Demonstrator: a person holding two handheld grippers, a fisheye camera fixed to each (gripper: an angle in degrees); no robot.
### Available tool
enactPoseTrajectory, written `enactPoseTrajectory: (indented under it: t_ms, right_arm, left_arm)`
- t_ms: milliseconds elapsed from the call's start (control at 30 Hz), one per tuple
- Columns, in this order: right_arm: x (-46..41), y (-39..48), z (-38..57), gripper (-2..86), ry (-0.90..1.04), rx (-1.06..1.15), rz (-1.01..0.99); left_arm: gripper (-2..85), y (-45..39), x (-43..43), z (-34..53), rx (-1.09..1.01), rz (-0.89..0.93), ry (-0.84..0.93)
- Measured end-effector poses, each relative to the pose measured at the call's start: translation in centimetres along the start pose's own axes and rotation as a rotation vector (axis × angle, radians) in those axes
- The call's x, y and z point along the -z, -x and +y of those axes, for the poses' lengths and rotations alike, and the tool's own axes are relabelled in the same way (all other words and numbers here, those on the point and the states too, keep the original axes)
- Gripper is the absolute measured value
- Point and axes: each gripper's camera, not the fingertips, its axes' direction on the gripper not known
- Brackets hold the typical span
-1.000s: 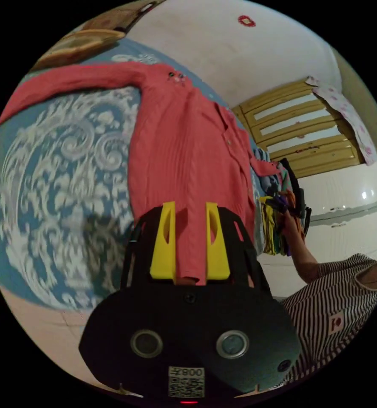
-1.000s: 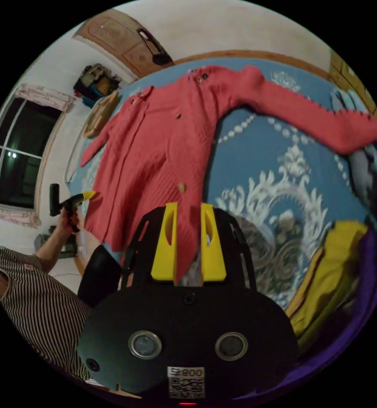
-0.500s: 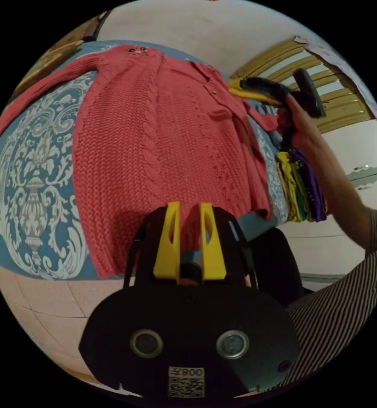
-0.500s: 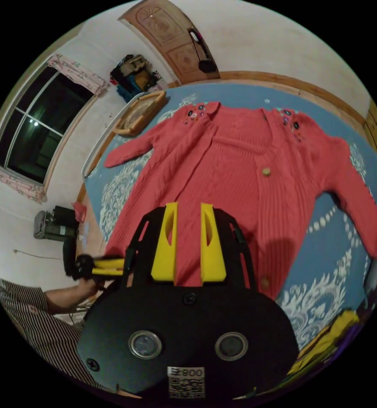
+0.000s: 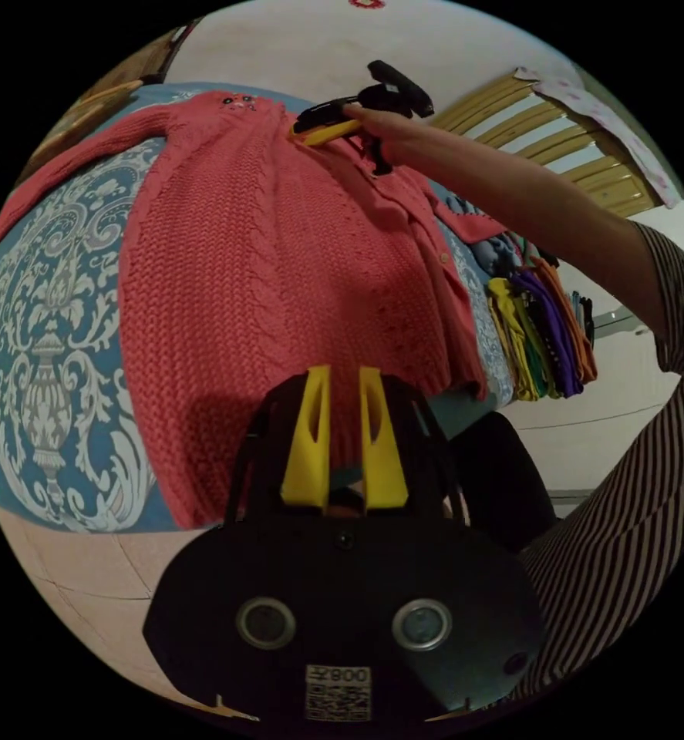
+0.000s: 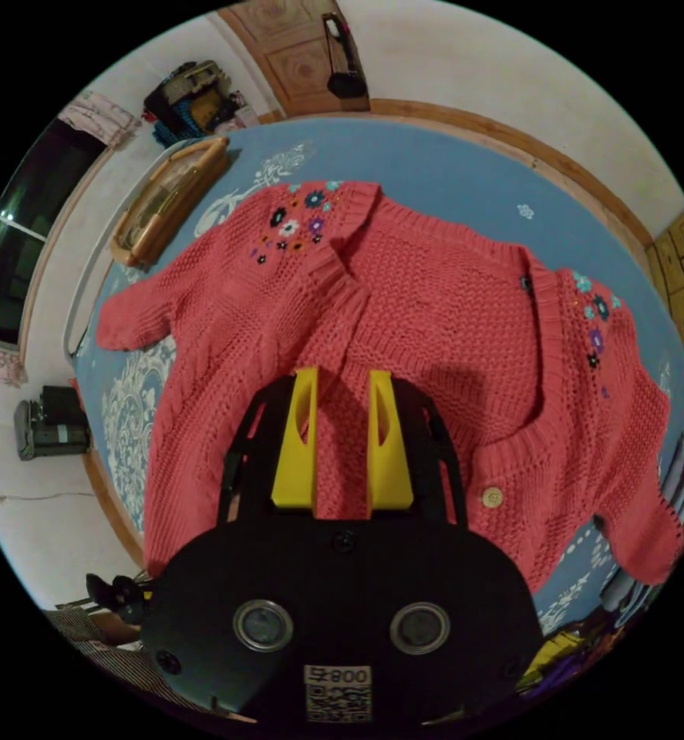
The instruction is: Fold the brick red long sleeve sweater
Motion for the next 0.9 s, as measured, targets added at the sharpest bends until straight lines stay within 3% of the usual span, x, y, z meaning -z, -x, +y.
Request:
enactPoseTrajectory:
  t_ms: [233, 633, 833, 900]
  right_arm:
    - [-2.5, 2.9, -1.0, 5.0, 0.015, 0.039, 0.09]
    - [1.9, 4.4, -0.7, 0.7, -0.073, 0.122, 0.065]
    - [-0.2, 4.5, -1.3, 0.5, -0.043, 0.11, 0.085]
    - [-1.1, 4.6, -1.4, 0.5, -0.027, 0.102, 0.061]
  left_arm:
    - [0.6, 0.9, -0.8, 1.9, -0.01, -0.034, 0.019]
    - [0.7, 0.2, 0.5, 3.8, -0.095, 0.163, -0.114]
    - [4.2, 1.5, -2.2, 4.5, -0.043, 0.028, -0.061]
    - [4.8, 2.1, -4.2, 4.8, -0.043, -0.075, 0.046]
